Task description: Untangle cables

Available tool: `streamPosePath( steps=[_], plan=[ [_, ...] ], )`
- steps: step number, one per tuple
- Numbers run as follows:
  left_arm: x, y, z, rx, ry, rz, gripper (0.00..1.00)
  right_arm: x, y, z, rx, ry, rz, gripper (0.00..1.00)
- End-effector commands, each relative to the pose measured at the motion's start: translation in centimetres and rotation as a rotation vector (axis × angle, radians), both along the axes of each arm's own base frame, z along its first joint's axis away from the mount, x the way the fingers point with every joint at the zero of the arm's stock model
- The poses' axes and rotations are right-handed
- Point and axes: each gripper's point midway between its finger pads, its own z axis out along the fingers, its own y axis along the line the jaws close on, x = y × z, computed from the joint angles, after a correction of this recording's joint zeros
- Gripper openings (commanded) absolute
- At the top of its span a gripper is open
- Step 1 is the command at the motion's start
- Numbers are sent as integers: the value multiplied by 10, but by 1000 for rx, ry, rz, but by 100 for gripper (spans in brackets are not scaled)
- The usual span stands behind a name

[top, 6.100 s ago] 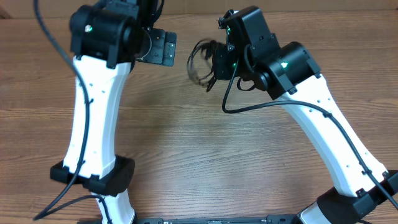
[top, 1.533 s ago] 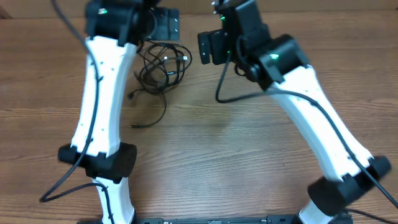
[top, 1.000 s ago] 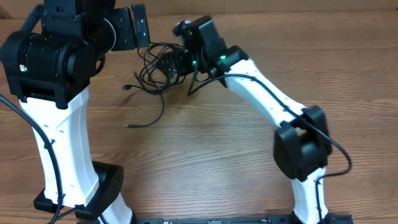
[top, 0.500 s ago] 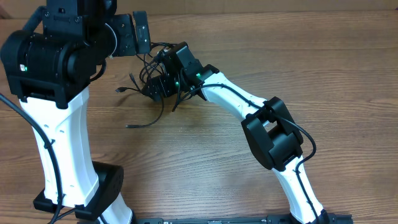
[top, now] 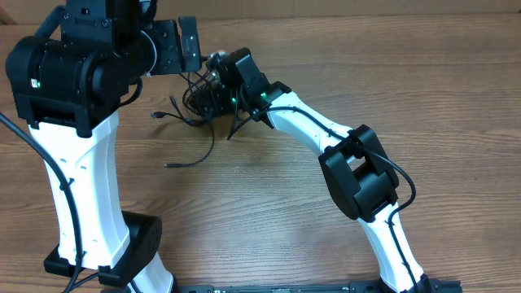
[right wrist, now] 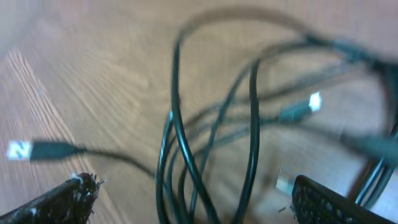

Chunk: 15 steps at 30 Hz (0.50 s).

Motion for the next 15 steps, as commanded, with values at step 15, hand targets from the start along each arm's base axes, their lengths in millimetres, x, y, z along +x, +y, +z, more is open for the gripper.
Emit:
streamPosePath(
  steps=[15],
  plan=[
    [-2, -3, 0, -2, 3, -23, 100, -6, 12, -57, -66, 18, 10, 58]
  ],
)
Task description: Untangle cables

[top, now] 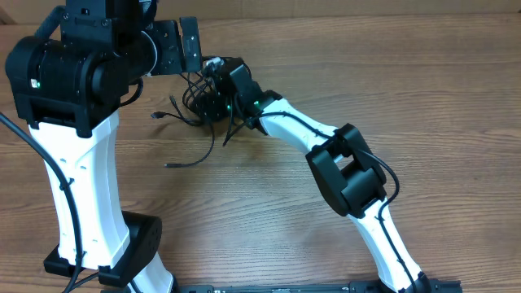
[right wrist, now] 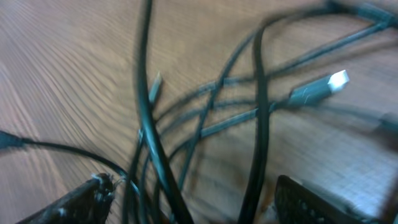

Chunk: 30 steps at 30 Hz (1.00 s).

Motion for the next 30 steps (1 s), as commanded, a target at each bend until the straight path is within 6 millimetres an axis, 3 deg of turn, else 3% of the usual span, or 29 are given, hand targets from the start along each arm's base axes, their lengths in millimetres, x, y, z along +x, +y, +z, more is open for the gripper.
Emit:
streamPosePath(
  steps=[1, 2, 5, 8, 10, 15, 19, 21, 24, 26, 29, 30],
  plan=[
    [-1, -2, 0, 1, 2, -18, 100, -2, 1, -11, -19, 9, 4, 27],
    [-1, -2, 0, 1, 2, -18, 100, -4, 0, -13, -25, 17, 5, 4],
    [-1, -2, 0, -5, 3, -12, 100, -12, -1, -12, -36, 49, 32, 4],
    [-1, -2, 0, -38, 7, 22, 100, -18, -17, 14, -86, 44, 67, 4],
    [0, -2, 1, -45, 2, 28, 100, -14, -34, 56, -96, 7, 65, 4],
    [5, 3, 6, -28, -30, 52, 100, -3, -103, 213, -24, -157, -77, 4],
    [12, 15, 10, 23, -65, 99, 100, -30, -167, 328, 94, -251, -204, 4],
    [17, 16, 13, 35, -83, 101, 97, -53, -198, 372, 139, -293, -254, 4],
    [28, 11, 13, 22, -100, 90, 97, -91, -222, 414, 172, -353, -270, 4],
    [34, 0, 10, 8, -97, 32, 97, -112, -229, 431, 181, -380, -263, 4],
    [41, -36, -1, -18, -76, -209, 97, -139, -239, 442, 182, -390, -254, 4],
    [38, -60, -7, -37, -69, -380, 98, -148, -242, 444, 179, -385, -254, 4]
  ],
)
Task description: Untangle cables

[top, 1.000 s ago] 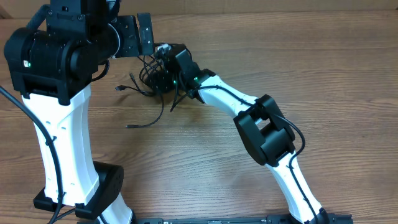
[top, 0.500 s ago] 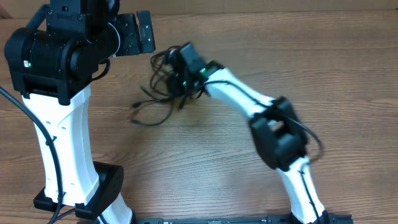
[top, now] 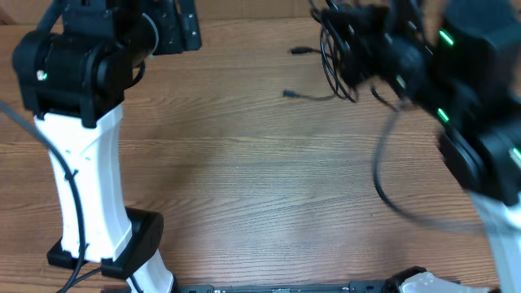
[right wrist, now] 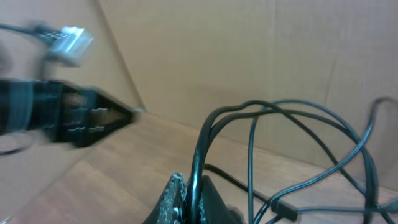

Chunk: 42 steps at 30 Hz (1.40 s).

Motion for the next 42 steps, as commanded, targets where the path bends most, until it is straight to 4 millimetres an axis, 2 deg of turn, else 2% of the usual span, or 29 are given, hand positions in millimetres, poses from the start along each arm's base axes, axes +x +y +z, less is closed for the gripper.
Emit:
streamPosePath(
  steps=[1, 2, 3, 9, 14, 16, 22, 29, 31, 36, 37, 38, 39, 42],
  plan=[
    [0, -76, -29, -18, 42, -553, 100, 0, 1, -21, -34, 68, 4, 4],
    [-9, -101, -38, -38, 33, -777, 100, -7, -2, -23, -56, 69, 9, 4],
    [-12, -110, -46, -41, 30, -873, 100, -10, -4, -24, -66, 70, 11, 4],
    [-8, -128, -80, -46, 47, -1081, 100, -11, -15, -40, -115, 122, -41, 4],
    [-19, -149, -84, -162, -15, -1272, 100, -7, -28, -47, -152, 139, -114, 4],
    [-25, -159, -74, -240, -91, -1358, 100, -7, -30, -50, -161, 150, -122, 4],
    [-32, -176, -60, -413, -234, -1493, 100, -8, -30, -52, -166, 159, -122, 4],
    [-28, -200, -80, -434, -252, -1564, 100, -13, -27, -57, -166, 185, -94, 4],
    [-27, -211, -87, -429, -255, -1587, 100, -18, -21, -59, -156, 199, -55, 4],
    [-28, -229, -89, -405, -311, -1638, 100, -35, -4, -58, -114, 228, 73, 4],
    [-29, -231, -88, -400, -321, -1645, 93, -39, -2, -56, -105, 227, 93, 4],
    [-29, -232, -88, -397, -327, -1648, 60, -41, -1, -55, -101, 226, 100, 4],
    [-27, -233, -87, -402, -325, -1643, 4, -43, -2, -54, -101, 223, 100, 4],
    [-23, -228, -87, -427, -269, -1601, 4, -43, -8, -54, -112, 219, 71, 4]
  ],
)
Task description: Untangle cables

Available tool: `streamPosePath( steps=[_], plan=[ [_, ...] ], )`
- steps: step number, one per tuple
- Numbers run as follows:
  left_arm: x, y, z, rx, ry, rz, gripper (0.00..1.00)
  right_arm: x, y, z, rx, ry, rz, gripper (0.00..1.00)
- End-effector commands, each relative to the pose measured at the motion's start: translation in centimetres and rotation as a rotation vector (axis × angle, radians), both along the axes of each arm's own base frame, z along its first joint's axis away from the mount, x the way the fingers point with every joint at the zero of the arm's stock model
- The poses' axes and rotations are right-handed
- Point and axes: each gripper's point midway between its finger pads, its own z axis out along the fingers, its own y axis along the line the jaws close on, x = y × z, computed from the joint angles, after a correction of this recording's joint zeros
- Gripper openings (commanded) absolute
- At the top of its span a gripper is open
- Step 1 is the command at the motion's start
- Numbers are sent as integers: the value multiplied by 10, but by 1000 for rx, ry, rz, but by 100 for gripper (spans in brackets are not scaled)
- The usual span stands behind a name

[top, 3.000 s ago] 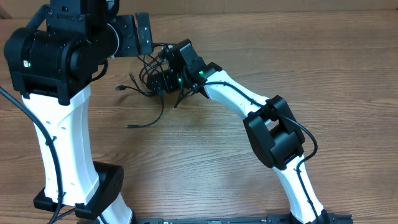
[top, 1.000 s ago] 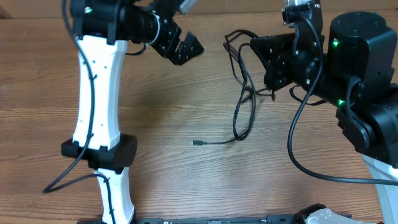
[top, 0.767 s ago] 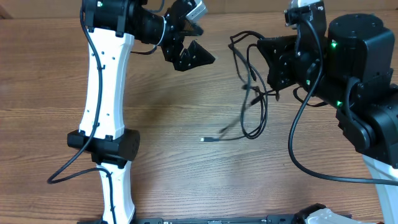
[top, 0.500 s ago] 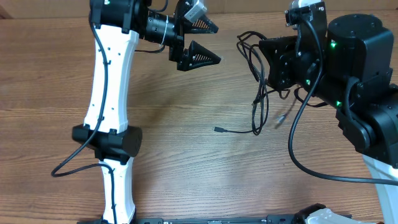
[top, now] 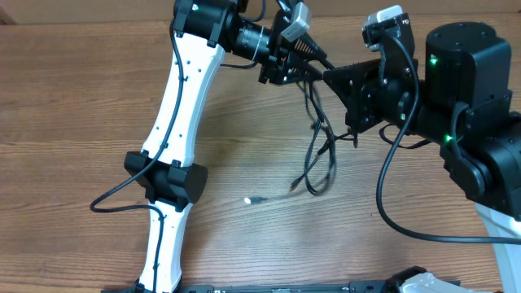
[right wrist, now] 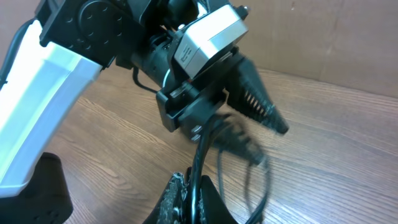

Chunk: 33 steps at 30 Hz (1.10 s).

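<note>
A tangle of thin black cables (top: 319,153) hangs from my right gripper (top: 334,78) down to the table, with loose plug ends (top: 252,198) lying on the wood. In the right wrist view the right gripper (right wrist: 198,194) is shut on one black cable (right wrist: 205,146), which rises between its fingers. My left gripper (top: 321,69) reaches in from the left, close in front of the right one. Its ridged fingers (right wrist: 258,99) stand apart around the same cable, the lower finger blurred, so the left gripper (right wrist: 273,146) looks open.
The left arm's white links (top: 183,89) stretch diagonally from its base (top: 167,183) at the front left to the back middle. The bulky right arm (top: 468,89) fills the right side. A cardboard wall (right wrist: 311,31) stands behind the wooden table (top: 98,122).
My left arm stood upright at the far left with its gripper at the back; now it stretches across to the cable just in front of the right gripper. The right gripper still holds the bundle.
My right gripper was open over the tangle at the back left, beside the left gripper, then lower among the cables. Then it was shut on a cable with the bundle raised at the back right. Now the left gripper has come to that bundle.
</note>
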Motion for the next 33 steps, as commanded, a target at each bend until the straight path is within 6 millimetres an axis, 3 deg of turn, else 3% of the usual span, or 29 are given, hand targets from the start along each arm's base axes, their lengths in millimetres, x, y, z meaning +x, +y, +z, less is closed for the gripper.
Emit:
streamPosePath(
  steps=[1, 4, 7, 11, 14, 17, 19, 21, 25, 28, 29, 31, 32, 33],
  plan=[
    [8, 12, 8, -16, 71, 37, 4, -12, -8, 14, 6, -44, -10, 4],
    [24, 44, 20, -12, 152, 138, 4, 4, -35, 5, -91, -56, -168, 4],
    [38, 96, 39, -16, 216, 273, 4, 14, -51, -2, -190, -80, -226, 4],
    [41, 173, 62, -19, 288, 471, 4, 32, -74, -5, -204, -74, -301, 4],
    [42, 221, 77, -32, 338, 620, 4, 56, -109, -14, -205, -43, -405, 4],
    [40, 255, 87, -56, 387, 720, 4, 79, -135, -33, -170, 32, -442, 4],
    [41, 268, 89, -66, 406, 756, 4, 92, -143, -49, -133, 94, -428, 4],
    [41, 271, 89, -68, 419, 765, 4, 100, -136, -63, -88, 148, -375, 4],
    [39, 256, 89, -61, 424, 730, 4, 108, -95, -81, 10, 227, -201, 4],
    [38, 230, 83, -17, 440, 698, 4, 107, -61, -88, 37, 254, -95, 7],
    [40, 224, 78, 14, 459, 716, 4, 106, -50, -90, 32, 256, -67, 20],
    [54, 215, 60, 112, 568, 843, 4, 103, -28, -92, 26, 256, -14, 76],
    [63, 214, 50, 156, 637, 942, 4, 101, -17, -91, 23, 247, 12, 92],
    [71, 216, 42, 188, 691, 1040, 4, 99, -9, -90, 22, 238, 32, 99]
  ],
)
